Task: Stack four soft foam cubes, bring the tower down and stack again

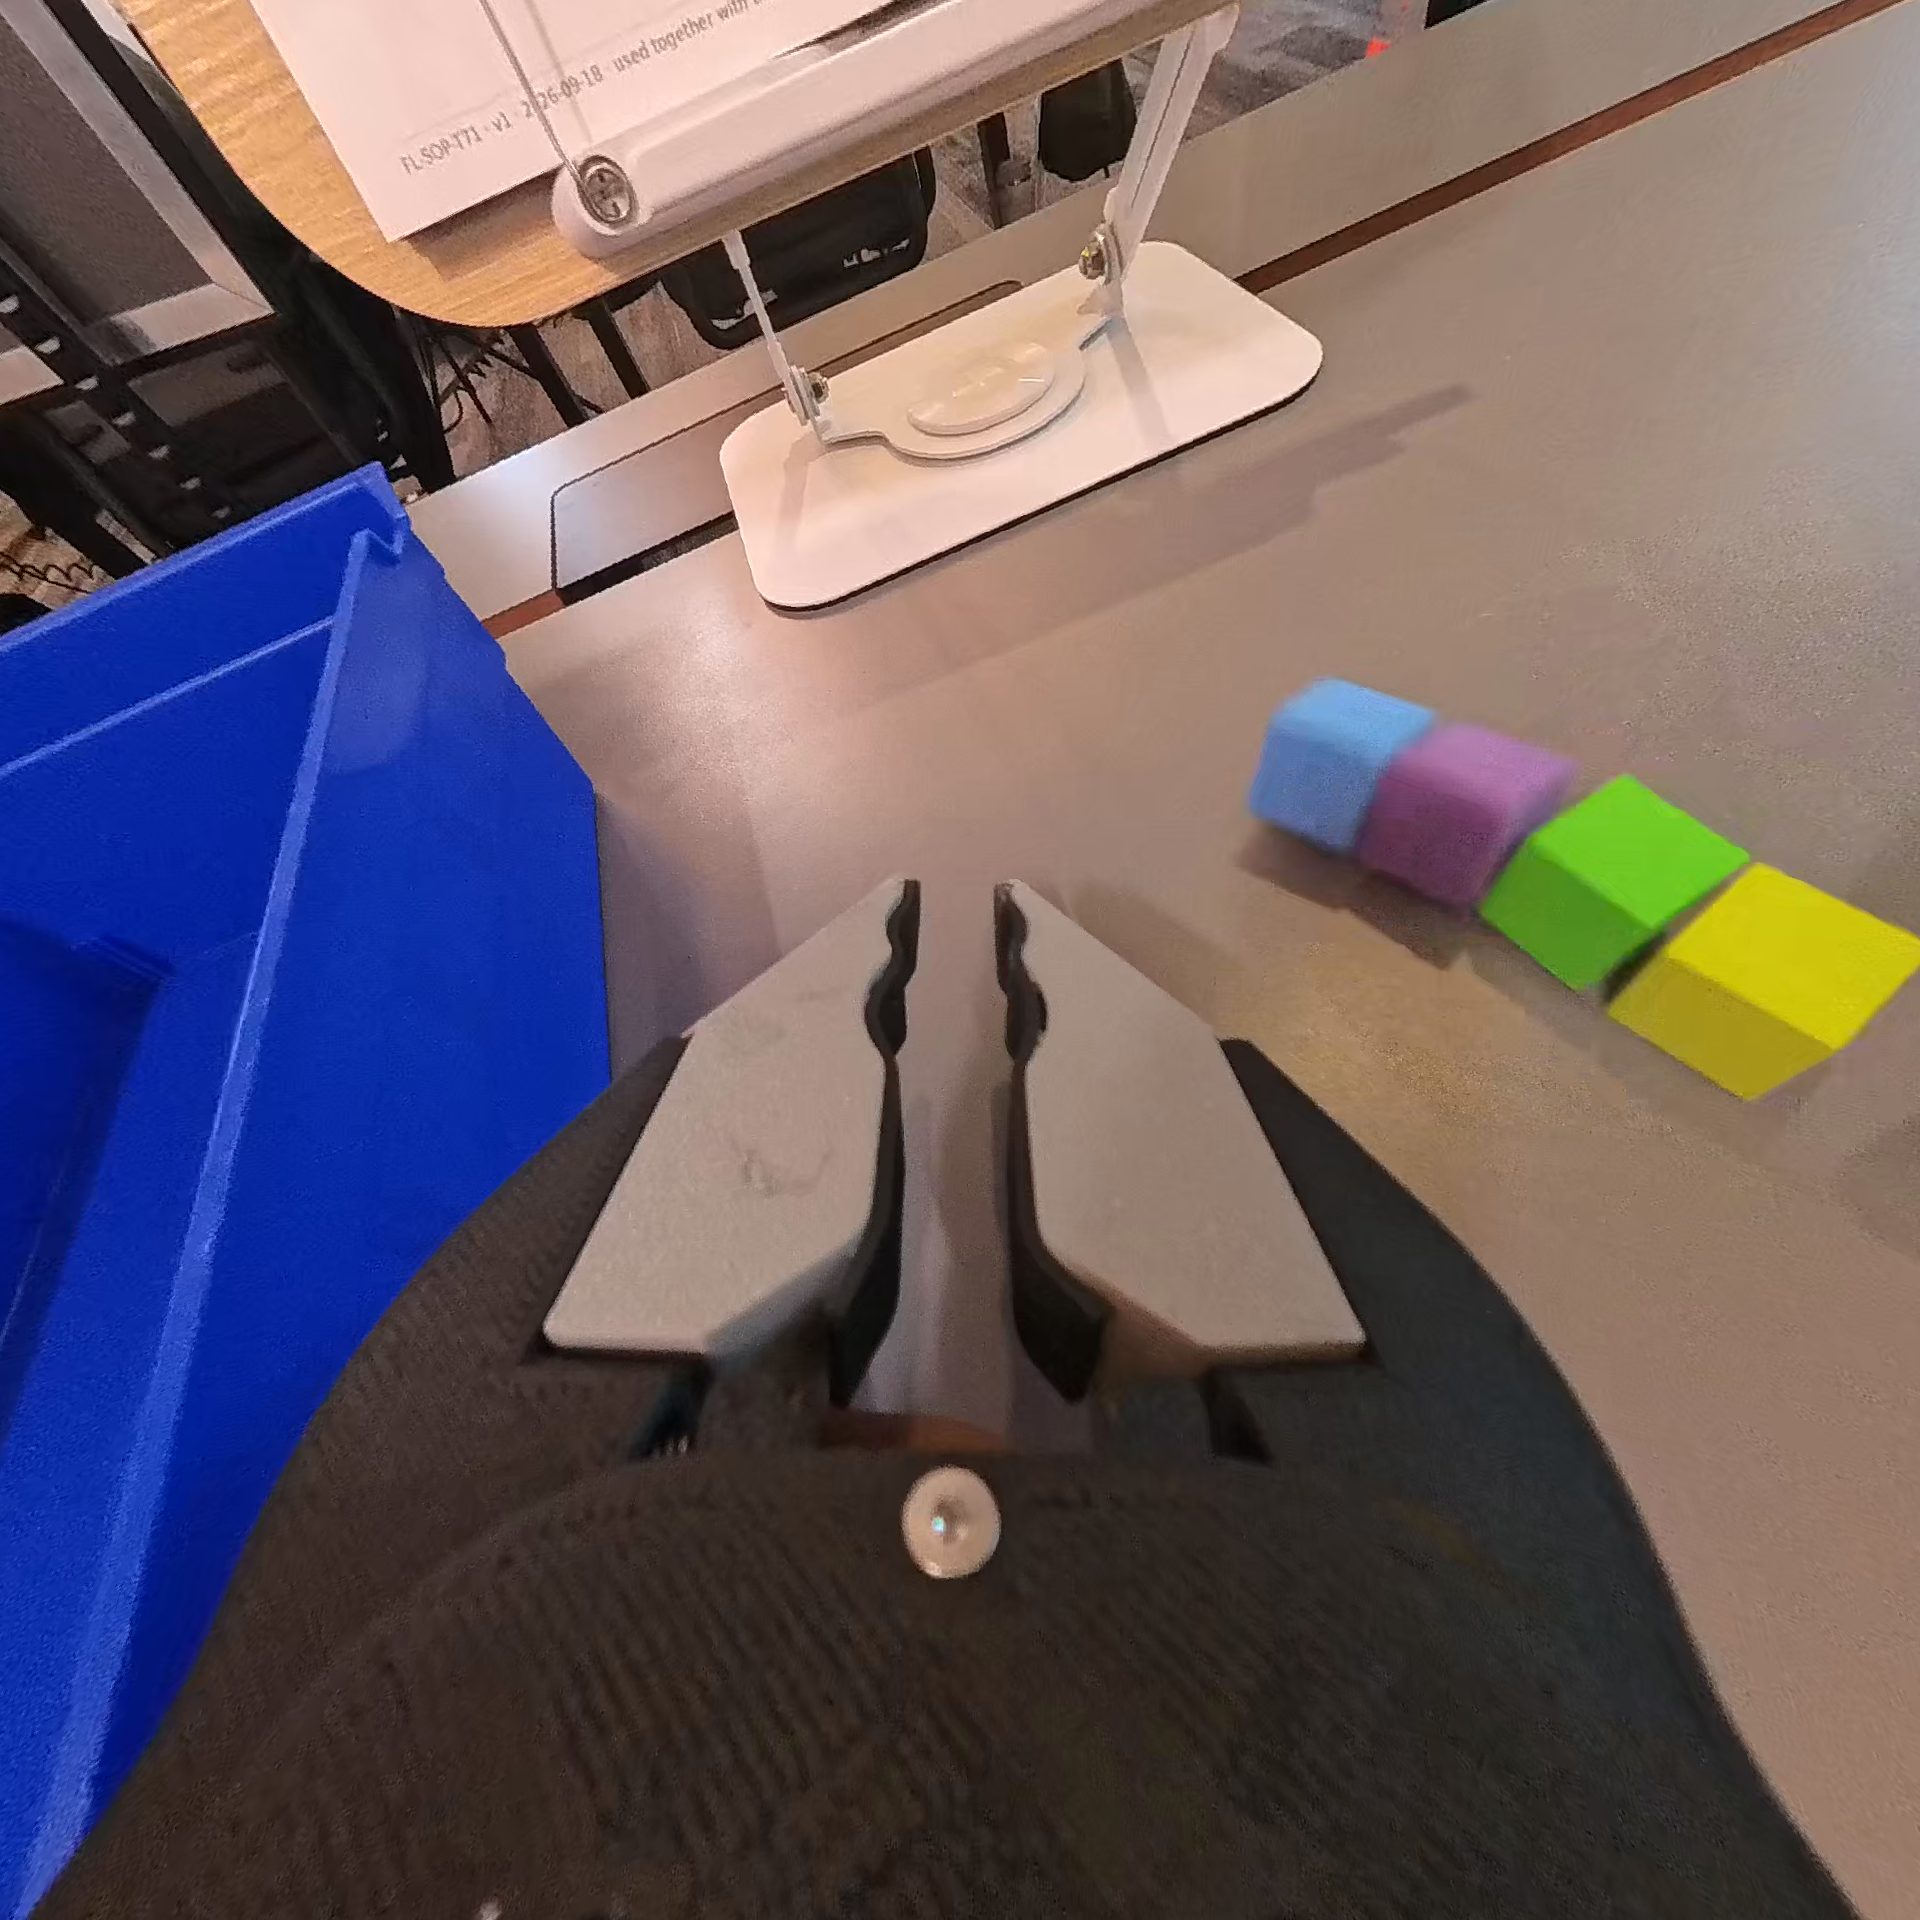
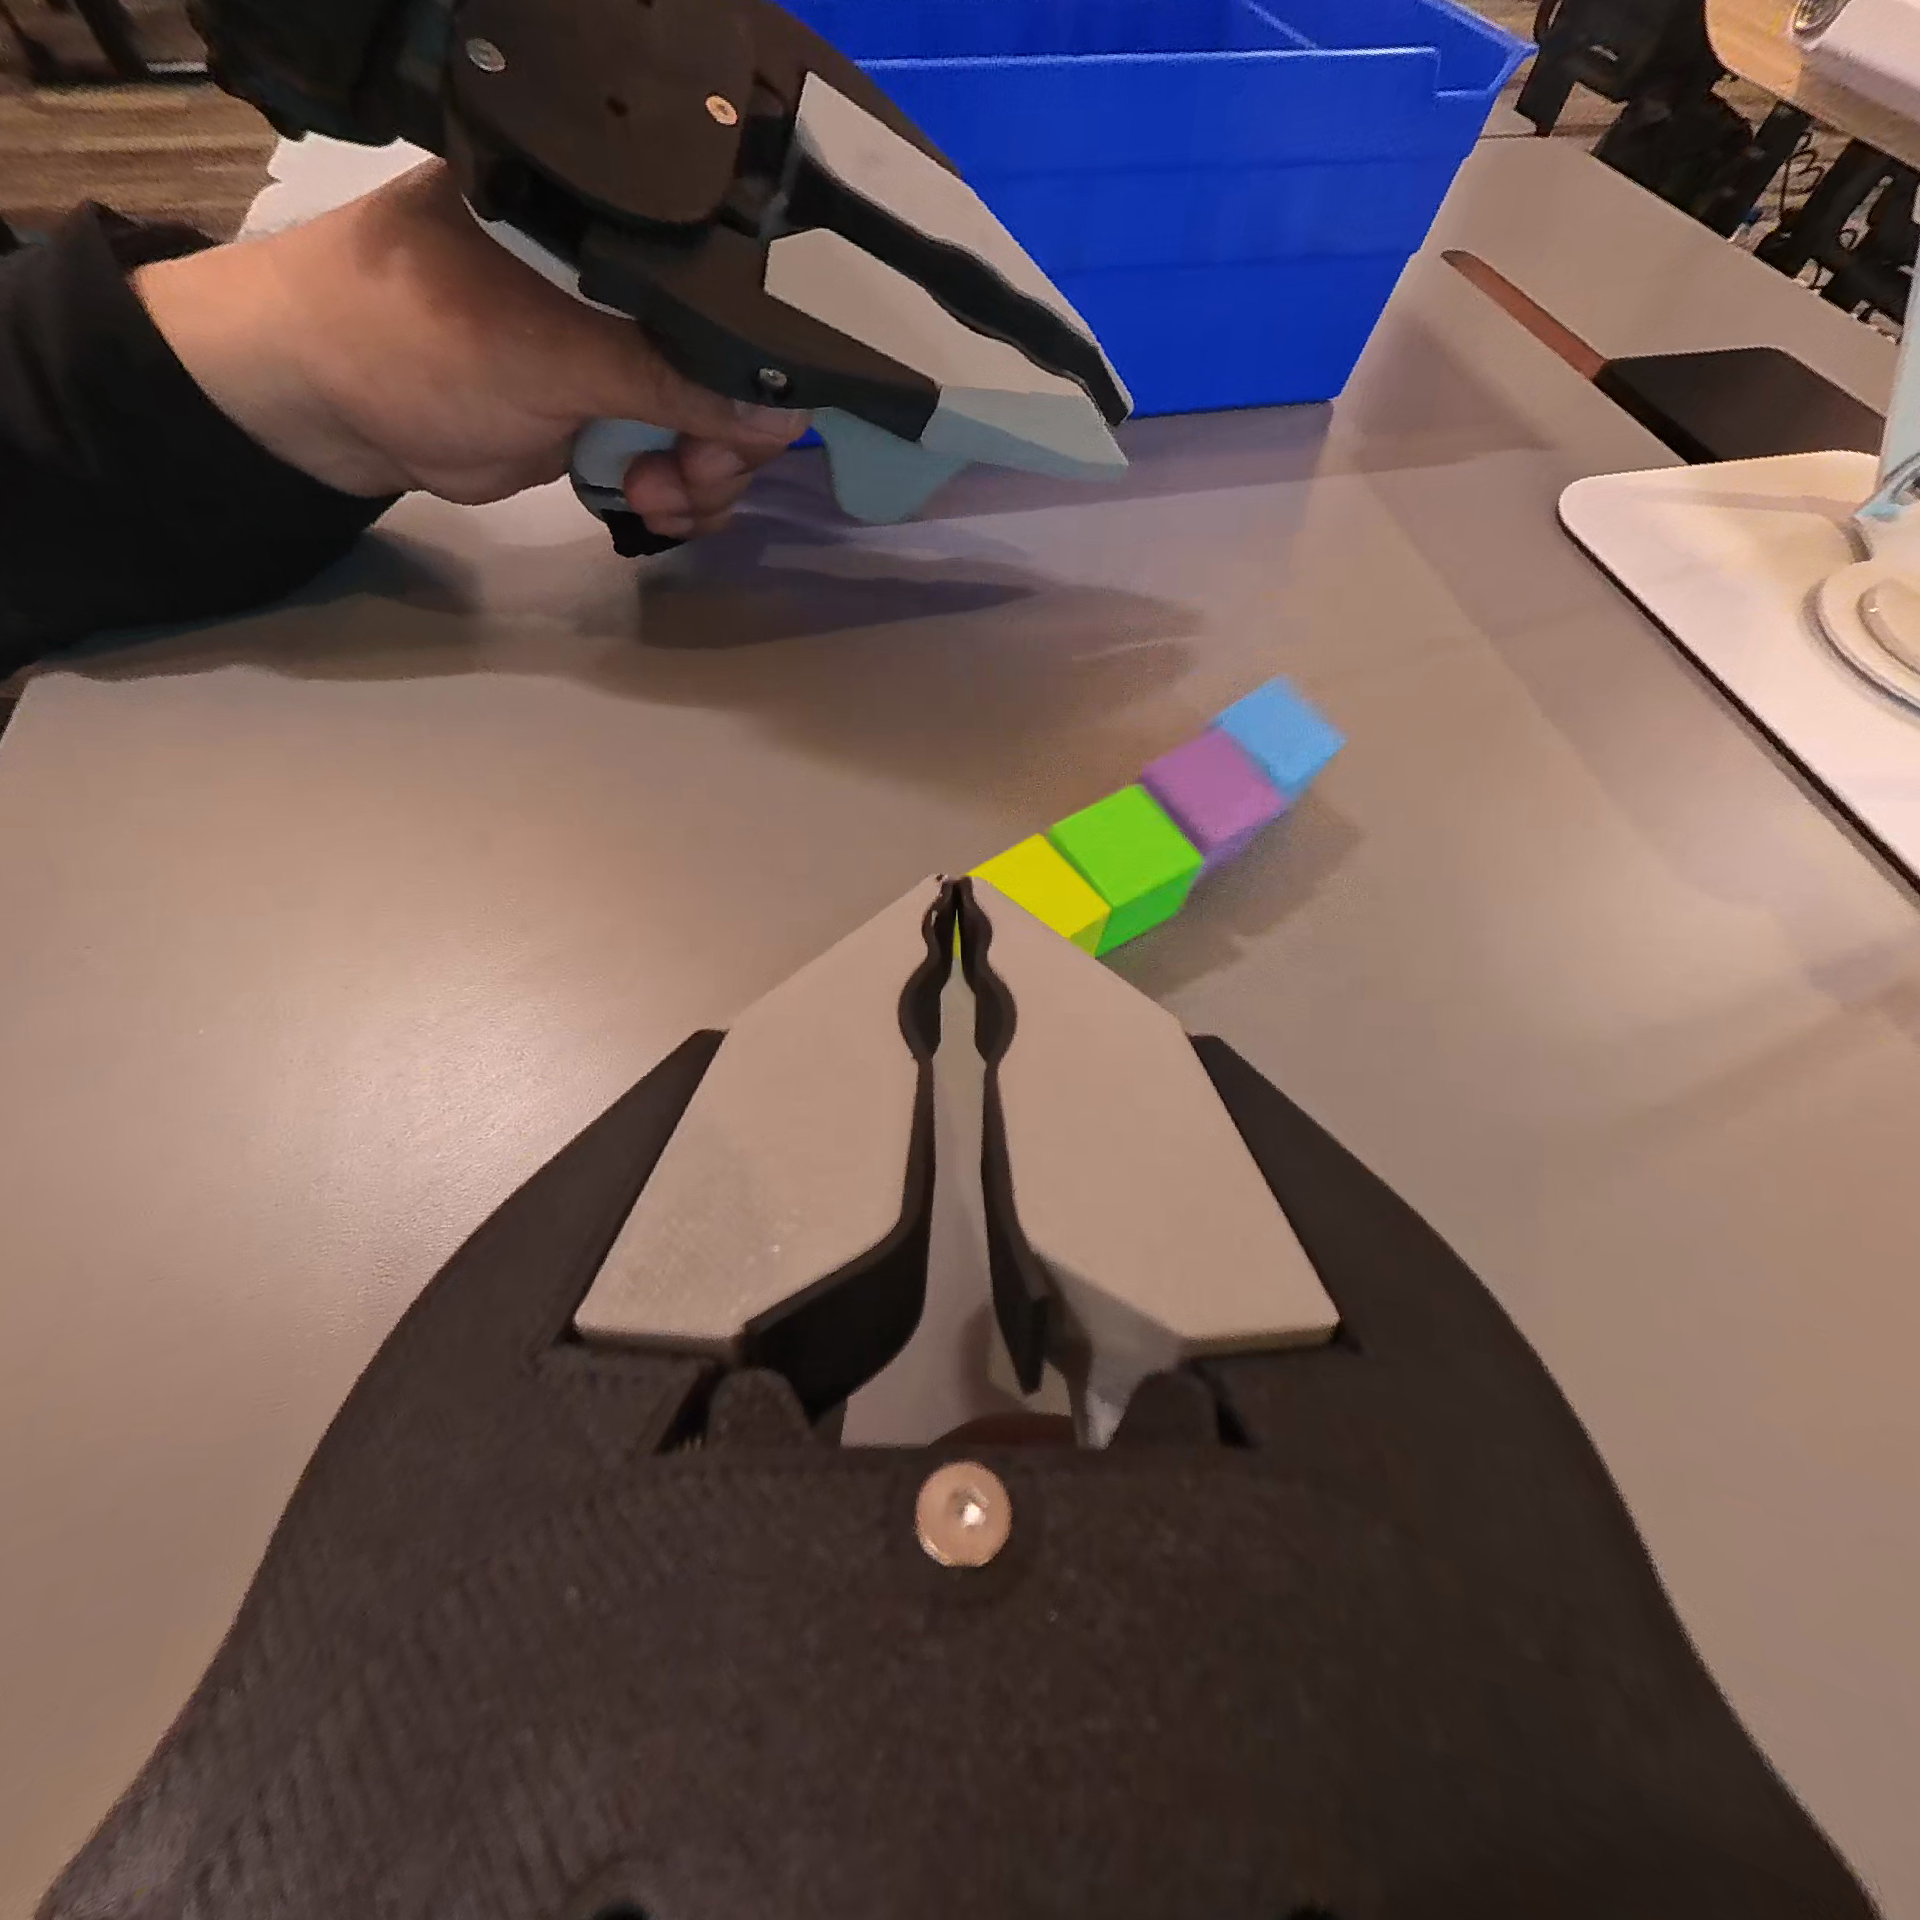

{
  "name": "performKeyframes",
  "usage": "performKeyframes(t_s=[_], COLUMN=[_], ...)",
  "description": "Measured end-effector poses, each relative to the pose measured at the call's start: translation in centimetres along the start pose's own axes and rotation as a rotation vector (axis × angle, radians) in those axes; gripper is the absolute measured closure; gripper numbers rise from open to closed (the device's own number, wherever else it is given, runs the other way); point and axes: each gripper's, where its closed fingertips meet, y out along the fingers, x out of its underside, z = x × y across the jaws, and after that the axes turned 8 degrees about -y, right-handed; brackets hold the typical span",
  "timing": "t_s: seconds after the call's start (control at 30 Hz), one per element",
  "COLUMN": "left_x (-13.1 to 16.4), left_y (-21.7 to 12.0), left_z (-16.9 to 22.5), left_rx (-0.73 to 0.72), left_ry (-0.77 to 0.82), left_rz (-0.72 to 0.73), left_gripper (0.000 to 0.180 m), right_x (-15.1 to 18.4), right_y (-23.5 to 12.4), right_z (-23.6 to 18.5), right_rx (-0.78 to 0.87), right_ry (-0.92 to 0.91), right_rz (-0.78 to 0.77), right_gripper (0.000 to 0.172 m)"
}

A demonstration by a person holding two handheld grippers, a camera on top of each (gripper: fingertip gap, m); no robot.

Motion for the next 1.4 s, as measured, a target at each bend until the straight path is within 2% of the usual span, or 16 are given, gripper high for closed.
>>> performKeyframes(t_s=[0.37, 0.7, 0.77, 0.83, 1.13, 1.4], left_x=[0.1, 0.0, 0.1, 0.2, 0.3, 0.4], left_y=[0.0, 0.0, 0.0, 0.0, -0.1, 0.0], left_z=[0.0, 0.2, 0.6, 1.0, 1.5, 1.8], left_rx=[0.002, 0.012, 0.034, 0.058, 0.071, 0.081], left_ry=[0.003, 0.007, 0.012, 0.014, 0.038, 0.048], left_rz=[-0.003, -0.001, -0.004, -0.01, -0.009, -0.014], left_gripper=[0.167, 0.162, 0.148, 0.143, 0.141, 0.14], right_x=[-1.0, -2.2, -2.1, -2.0, -0.8, 0.5], right_y=[-0.5, -2.5, -3.0, -3.6, -5.8, -6.9], right_z=[0.0, 2.1, 2.8, 3.5, 6.4, 8.0], right_rx=[0.023, 0.146, 0.178, 0.2, 0.288, 0.355], right_ry=[-0.008, 0.024, 0.041, 0.07, 0.249, 0.327], right_rz=[0.035, 0.101, 0.107, 0.118, 0.16, 0.147], right_gripper=[0.172, 0.172, 0.172, 0.172, 0.171, 0.169])
